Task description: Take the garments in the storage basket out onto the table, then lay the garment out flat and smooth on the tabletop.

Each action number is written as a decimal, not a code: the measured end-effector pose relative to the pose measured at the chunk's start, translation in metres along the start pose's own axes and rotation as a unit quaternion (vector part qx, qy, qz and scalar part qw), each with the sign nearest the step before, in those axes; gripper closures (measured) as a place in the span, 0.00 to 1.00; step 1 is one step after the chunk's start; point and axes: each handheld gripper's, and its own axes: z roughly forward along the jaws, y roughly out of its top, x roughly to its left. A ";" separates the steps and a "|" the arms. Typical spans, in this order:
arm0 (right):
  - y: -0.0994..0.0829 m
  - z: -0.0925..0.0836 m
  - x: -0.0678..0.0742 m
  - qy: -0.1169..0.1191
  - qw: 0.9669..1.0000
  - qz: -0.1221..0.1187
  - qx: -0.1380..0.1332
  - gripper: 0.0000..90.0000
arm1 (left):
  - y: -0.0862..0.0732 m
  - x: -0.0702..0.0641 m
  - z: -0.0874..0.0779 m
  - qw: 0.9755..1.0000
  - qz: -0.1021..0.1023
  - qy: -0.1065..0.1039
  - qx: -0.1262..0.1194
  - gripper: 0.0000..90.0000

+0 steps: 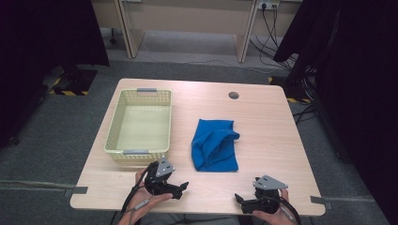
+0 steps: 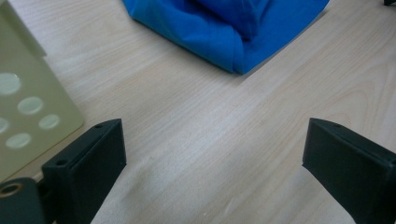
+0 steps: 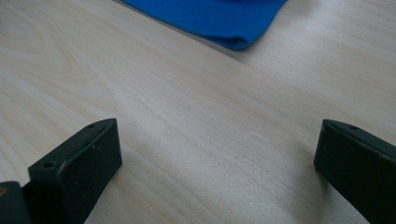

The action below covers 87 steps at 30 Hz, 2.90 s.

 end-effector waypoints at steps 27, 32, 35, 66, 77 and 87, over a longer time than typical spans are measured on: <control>-0.001 0.000 -0.001 0.002 1.000 -0.002 -0.003 0.01 | -0.031 0.023 -0.016 0.999 -0.011 0.042 0.031 0.05; -0.001 0.000 -0.001 0.002 1.000 -0.002 -0.003 0.01 | -0.033 0.025 -0.018 0.999 -0.012 0.043 0.031 0.03; -0.001 0.000 -0.001 0.003 1.000 -0.002 -0.004 0.01 | -0.036 0.026 -0.020 0.999 -0.012 0.044 0.029 0.01; -0.001 0.000 0.000 0.000 1.000 -0.001 -0.002 0.01 | -0.035 0.017 -0.024 0.999 -0.025 0.040 0.027 0.02; -0.001 0.000 0.000 0.000 1.000 -0.001 -0.002 0.01 | -0.016 -0.001 -0.014 1.000 -0.010 0.017 0.017 0.02; -0.001 0.000 0.000 0.001 1.000 -0.001 -0.003 0.01 | 0.012 -0.017 -0.001 1.000 0.013 0.009 0.001 0.02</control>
